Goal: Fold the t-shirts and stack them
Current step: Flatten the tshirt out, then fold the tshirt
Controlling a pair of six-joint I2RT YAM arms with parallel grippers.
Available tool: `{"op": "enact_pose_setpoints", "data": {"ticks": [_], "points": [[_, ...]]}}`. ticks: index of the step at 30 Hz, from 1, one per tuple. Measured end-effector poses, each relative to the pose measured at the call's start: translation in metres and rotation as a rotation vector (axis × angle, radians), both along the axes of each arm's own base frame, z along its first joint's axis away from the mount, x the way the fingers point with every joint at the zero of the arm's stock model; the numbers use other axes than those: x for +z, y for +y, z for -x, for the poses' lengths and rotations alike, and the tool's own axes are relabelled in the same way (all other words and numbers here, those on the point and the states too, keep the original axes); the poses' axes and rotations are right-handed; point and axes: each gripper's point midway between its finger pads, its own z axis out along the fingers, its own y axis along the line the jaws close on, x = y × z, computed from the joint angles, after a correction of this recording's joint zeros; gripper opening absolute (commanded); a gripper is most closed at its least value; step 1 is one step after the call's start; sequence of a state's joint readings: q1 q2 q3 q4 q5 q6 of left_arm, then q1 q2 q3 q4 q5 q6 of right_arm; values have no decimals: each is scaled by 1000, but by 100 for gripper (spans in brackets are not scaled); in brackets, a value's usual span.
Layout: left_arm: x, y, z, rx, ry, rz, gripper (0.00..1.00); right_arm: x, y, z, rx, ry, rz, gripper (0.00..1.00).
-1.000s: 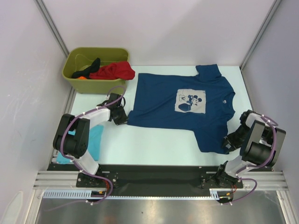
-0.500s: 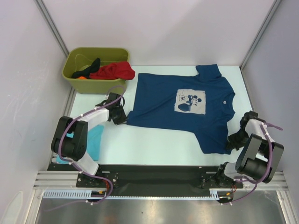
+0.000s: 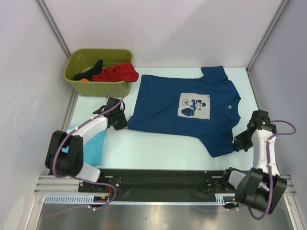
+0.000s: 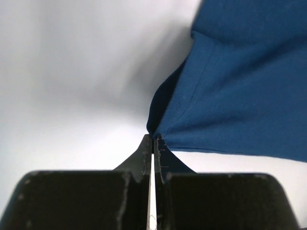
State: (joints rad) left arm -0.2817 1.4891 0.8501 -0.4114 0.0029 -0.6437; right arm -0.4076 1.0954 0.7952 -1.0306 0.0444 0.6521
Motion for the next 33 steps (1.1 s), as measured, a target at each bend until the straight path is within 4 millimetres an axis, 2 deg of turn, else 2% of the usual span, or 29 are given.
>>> {"op": "enact_pose_setpoints", "data": {"ticks": [6, 12, 19, 29, 33], "points": [[12, 5, 7, -9, -29, -10, 0, 34, 25, 3, 143, -105, 45, 0], [21, 12, 15, -19, -59, -37, 0, 65, 42, 22, 228, -209, 76, 0], [21, 22, 31, -14, -59, -62, 0, 79, 55, 43, 273, -253, 66, 0], [24, 29, 42, -6, -56, -85, 0, 84, 62, 44, 363, -251, 44, 0], [26, 28, 37, -19, -47, -95, 1, 89, 62, 34, 398, -199, 23, 0]]}}
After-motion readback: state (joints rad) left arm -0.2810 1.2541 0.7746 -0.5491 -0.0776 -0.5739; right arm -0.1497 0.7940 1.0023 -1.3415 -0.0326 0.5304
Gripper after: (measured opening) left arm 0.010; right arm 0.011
